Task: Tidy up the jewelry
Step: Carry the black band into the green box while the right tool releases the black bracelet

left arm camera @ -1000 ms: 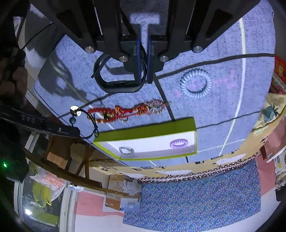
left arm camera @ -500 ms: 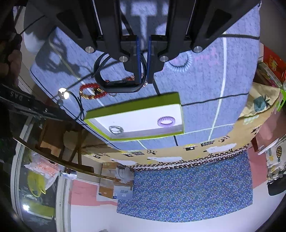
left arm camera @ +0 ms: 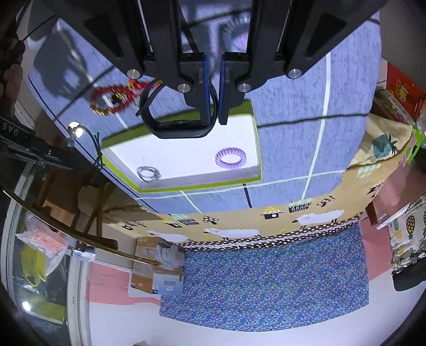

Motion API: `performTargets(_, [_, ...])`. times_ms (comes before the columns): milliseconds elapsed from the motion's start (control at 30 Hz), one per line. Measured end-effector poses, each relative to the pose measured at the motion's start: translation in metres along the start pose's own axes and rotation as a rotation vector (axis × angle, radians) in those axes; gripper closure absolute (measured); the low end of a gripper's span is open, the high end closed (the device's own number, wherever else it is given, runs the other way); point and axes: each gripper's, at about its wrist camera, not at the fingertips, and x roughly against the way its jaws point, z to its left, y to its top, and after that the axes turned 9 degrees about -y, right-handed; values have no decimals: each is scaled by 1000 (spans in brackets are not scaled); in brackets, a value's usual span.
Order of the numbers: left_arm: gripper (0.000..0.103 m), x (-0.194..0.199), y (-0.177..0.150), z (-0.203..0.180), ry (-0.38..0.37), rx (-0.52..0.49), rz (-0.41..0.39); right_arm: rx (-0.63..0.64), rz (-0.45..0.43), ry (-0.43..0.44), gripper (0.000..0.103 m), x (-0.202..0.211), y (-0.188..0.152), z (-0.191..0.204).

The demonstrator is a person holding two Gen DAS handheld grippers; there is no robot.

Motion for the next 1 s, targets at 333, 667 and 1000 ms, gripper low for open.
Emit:
performTargets(333, [97,-39,35,23,34,20,4,-11,39,-38,101,-54,27,-23])
performTargets(667, [97,-80,38,36,53,45,77,-27,121,-77,101,-103,27,-44])
performTargets(1000, [97,-104,30,42,53,57,162,-9,168,-114,101,-125,22,-48])
